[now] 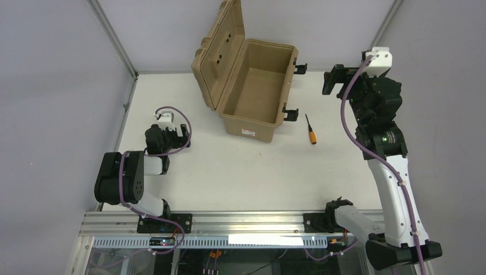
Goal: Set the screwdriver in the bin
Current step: Pick up the screwdriver from the center of the board.
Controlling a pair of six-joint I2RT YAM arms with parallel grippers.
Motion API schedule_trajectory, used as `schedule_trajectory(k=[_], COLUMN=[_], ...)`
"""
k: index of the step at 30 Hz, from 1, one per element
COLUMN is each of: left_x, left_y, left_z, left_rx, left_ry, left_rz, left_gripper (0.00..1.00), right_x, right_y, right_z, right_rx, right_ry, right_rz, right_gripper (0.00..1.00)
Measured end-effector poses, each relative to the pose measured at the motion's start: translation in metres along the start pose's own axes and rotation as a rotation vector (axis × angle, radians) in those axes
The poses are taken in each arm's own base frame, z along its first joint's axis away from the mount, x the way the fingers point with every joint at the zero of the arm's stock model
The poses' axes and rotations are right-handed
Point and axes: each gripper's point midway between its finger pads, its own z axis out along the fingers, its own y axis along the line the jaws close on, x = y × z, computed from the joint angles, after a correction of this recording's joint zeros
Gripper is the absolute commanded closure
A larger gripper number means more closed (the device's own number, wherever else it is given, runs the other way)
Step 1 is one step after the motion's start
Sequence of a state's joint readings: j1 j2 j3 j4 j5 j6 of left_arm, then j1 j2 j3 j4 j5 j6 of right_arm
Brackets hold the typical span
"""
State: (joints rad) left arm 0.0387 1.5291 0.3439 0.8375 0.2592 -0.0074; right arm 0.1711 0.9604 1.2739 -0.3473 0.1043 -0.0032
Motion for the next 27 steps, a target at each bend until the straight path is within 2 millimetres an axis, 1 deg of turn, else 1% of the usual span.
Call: schedule_trajectory(k=[4,7,14,19,22,25,27], left_x=[0.0,0.0,0.0,0.0,0.0,0.0,0.0], left_y=[0.0,0.0,0.0,0.0,0.0,0.0,0.0], left_z=[0.0,0.0,0.0,0.0,0.0,0.0,0.0], left_rx=[0.0,0.0,0.0,0.0,0.0,0.0,0.0], left_ry=[0.0,0.0,0.0,0.0,0.0,0.0,0.0], left_rz=[0.0,0.0,0.0,0.0,0.0,0.0,0.0], left_gripper=[0.01,0.01,0.01,0.01,0.01,0.01,0.01], right_x=[-0.033,-0.051,-0.075,-0.083,-0.087,-0.081,-0.07], right_y=[-0.002,-0.003,-0.002,-0.005,-0.005,-0.004,-0.003], right_z=[-0.002,-0.002,-0.003,-0.003,0.005,0.017,0.027], right_rx=[0.016,0.022,0.022,0.041,0.049,0.05,0.052], right_ry=[-0.033,-0.046,-0.058,-0.048,-0.027,0.009,0.051], right_rz=[-0.005,-0.016,-0.026,-0.026,-0.025,-0.022,-0.024], right_gripper=[0.01,0.01,0.01,0.01,0.01,0.01,0.01])
